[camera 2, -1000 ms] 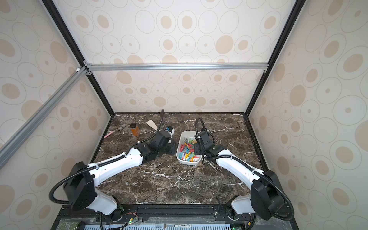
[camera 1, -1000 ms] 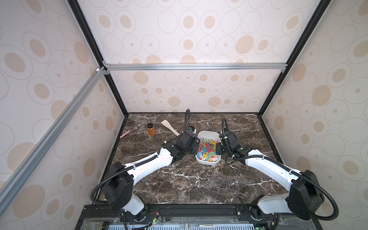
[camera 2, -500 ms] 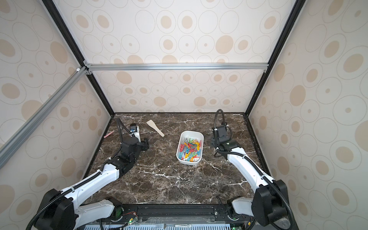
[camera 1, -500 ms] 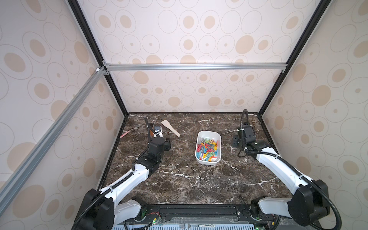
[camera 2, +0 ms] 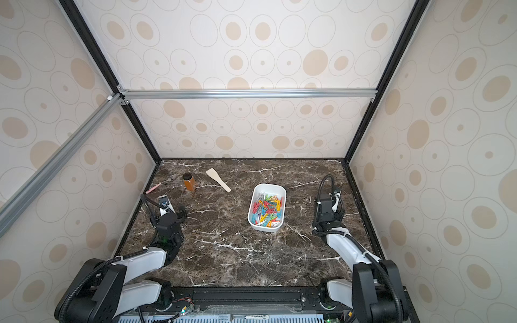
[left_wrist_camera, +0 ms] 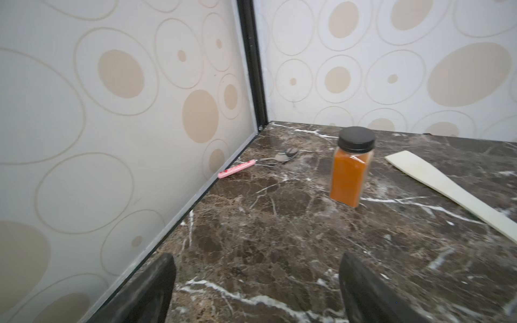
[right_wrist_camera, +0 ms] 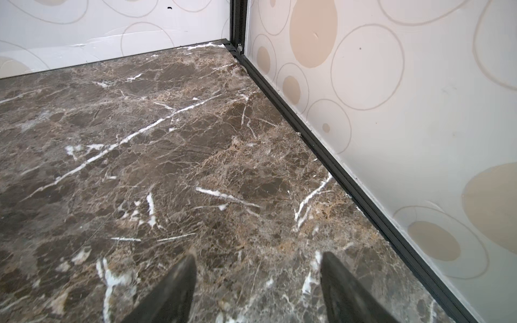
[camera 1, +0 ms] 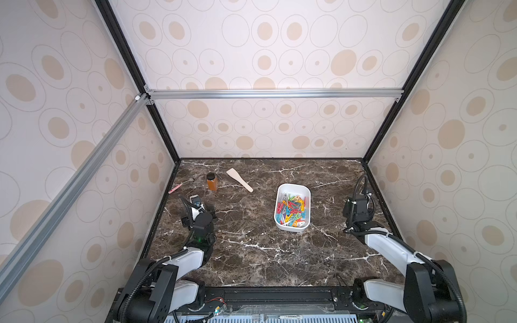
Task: Put the clothespins into the storage box
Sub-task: Reset both arms
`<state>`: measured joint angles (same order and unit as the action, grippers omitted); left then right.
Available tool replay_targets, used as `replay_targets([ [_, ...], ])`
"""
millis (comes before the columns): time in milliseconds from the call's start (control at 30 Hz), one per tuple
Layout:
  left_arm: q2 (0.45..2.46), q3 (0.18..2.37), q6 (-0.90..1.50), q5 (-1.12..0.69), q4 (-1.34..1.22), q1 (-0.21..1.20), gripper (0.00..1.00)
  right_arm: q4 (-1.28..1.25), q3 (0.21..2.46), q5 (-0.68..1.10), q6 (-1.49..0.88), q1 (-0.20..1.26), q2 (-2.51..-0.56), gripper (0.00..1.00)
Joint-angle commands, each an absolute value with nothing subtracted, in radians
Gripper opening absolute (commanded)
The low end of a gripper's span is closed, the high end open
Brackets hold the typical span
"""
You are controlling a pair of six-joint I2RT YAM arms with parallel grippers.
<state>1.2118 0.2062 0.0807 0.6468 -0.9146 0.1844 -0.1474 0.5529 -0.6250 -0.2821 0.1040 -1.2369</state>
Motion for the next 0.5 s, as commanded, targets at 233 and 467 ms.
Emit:
replay_targets([
  [233,1.389,0.184,0.072,0.407,-1.246,0.087,0.94,-0.555,0.432,-0.549,-0.168,0.095,-1.337,0.72],
  [467,1.493,0.190,0.049,0.260,-1.344,0.049,0.95,-0.862,0.312,-0.516,-0.137,0.083,-1.401,0.72],
])
